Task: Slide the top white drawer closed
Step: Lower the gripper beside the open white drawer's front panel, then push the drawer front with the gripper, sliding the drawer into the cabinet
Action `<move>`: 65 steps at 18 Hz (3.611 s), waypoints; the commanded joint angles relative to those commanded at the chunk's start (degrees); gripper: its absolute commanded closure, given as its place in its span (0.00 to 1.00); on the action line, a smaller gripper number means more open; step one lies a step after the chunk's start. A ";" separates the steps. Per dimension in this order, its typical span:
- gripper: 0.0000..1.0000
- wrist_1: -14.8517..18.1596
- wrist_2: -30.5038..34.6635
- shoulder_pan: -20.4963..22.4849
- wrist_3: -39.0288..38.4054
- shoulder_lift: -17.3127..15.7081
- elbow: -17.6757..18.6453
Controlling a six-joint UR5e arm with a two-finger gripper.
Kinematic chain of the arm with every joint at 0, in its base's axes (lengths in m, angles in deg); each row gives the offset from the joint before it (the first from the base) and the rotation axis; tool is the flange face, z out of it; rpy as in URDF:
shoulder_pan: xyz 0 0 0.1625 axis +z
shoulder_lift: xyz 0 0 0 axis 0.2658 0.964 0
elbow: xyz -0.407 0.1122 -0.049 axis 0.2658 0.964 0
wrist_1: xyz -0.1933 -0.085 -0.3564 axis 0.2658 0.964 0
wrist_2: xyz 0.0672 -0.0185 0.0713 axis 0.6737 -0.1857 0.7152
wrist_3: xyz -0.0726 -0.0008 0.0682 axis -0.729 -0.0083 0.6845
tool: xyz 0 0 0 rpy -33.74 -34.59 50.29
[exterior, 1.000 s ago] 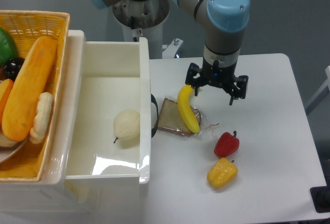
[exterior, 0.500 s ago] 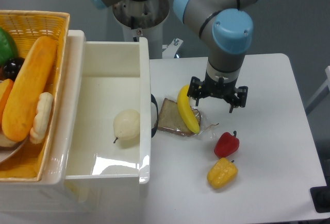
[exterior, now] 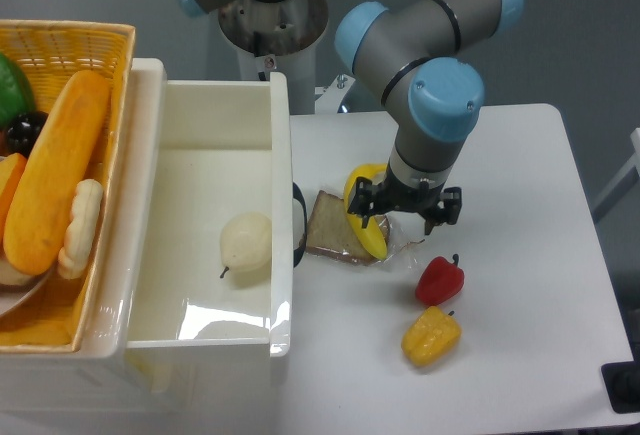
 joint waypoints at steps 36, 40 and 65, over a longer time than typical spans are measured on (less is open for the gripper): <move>0.00 1.58 -6.06 -3.87 -1.59 0.44 -0.08; 0.00 1.58 -5.98 -5.36 -1.67 -0.08 -0.17; 0.00 0.97 -5.71 -12.84 -0.97 0.18 -1.31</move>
